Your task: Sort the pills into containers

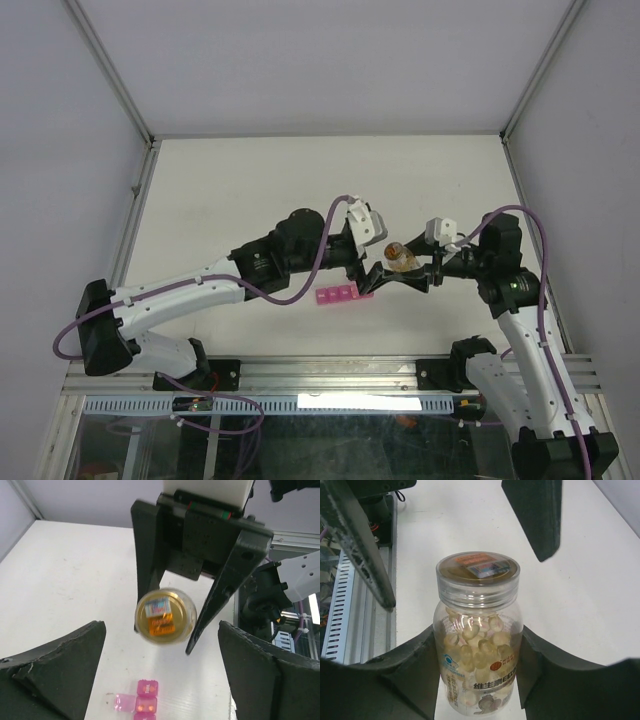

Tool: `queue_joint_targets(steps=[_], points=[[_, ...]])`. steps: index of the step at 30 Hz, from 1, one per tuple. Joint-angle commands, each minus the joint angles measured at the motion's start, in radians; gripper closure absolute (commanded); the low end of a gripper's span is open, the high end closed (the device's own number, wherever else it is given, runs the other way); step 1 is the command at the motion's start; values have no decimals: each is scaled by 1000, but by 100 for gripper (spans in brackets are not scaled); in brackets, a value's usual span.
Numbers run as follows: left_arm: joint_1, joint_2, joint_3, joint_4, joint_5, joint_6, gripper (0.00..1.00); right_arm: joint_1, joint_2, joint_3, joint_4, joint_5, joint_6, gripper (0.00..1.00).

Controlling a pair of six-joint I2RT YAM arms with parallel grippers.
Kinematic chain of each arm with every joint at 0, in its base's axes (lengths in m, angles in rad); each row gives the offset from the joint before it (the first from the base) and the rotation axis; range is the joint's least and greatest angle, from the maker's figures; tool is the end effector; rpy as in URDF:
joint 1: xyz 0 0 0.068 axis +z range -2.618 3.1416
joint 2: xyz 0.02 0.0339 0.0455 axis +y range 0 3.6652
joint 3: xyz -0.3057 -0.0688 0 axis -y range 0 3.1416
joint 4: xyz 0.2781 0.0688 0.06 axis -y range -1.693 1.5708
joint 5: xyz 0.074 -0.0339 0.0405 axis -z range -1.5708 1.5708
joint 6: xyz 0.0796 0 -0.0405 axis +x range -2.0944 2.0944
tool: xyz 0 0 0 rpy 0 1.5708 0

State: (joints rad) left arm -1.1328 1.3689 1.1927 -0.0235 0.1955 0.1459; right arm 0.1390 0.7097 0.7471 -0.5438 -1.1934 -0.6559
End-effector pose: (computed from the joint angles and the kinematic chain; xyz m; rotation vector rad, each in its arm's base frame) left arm 0.1523 -0.3616 0.3931 1.2214 1.3943 -0.8754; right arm 0.1424 0.0946 0.3329 -1.2865 1.3058 0.8616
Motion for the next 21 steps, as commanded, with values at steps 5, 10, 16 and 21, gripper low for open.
queue_joint_targets(steps=[5,10,16,21], points=[[28,-181,-196,307,-109,-221,1,-6,-4,30,44,-9,16,100],[27,-141,-132,232,-128,-365,2,-5,-5,29,45,-9,16,100],[11,-72,-52,137,-162,-404,21,-6,-6,29,44,-8,16,100],[-18,-23,13,66,-197,-389,27,-7,-5,29,44,-8,16,100]])
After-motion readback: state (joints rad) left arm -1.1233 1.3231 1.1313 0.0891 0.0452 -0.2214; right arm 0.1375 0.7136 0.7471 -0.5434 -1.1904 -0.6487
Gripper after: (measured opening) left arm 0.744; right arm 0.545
